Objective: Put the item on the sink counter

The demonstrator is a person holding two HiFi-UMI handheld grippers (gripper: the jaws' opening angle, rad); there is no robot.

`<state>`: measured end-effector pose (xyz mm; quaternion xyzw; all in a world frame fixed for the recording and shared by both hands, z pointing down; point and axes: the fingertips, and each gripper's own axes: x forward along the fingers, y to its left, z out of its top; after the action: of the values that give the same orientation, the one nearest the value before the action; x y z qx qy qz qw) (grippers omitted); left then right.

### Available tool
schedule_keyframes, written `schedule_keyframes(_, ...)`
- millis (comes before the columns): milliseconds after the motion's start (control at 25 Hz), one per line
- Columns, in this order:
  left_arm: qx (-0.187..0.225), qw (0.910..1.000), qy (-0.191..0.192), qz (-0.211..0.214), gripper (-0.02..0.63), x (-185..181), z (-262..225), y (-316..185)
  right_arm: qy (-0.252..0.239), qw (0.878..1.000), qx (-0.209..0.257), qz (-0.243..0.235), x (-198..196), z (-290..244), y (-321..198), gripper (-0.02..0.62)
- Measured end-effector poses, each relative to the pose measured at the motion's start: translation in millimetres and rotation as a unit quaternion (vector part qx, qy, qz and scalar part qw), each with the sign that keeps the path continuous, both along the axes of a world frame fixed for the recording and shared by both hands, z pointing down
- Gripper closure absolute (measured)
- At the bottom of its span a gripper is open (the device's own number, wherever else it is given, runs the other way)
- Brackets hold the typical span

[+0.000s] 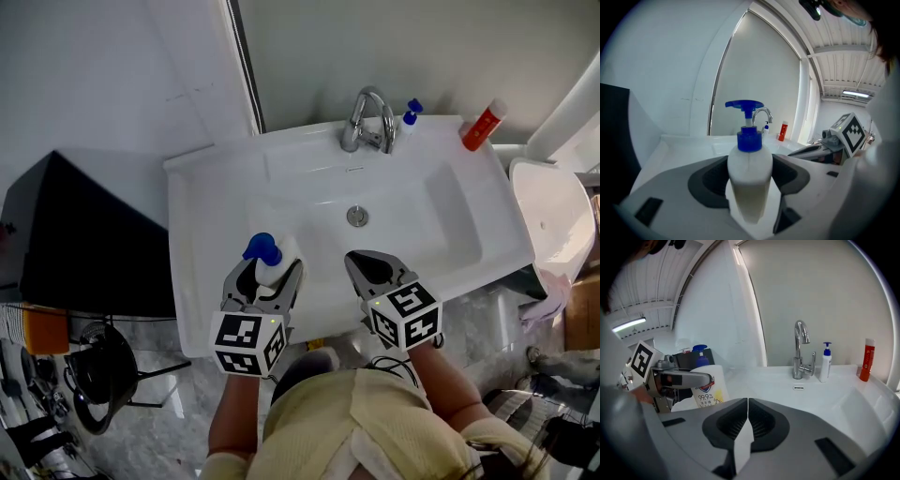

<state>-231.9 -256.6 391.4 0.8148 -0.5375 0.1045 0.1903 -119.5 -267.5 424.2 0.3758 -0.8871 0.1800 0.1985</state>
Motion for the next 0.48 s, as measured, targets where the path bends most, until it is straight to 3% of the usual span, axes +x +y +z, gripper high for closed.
schedule_keyframes(480, -0.021, 0.9987, 0.019, 0.043, 0.310, 2, 29, -27, 0.022, 0.999, -0.010, 0.033, -5, 9, -9, 0.569)
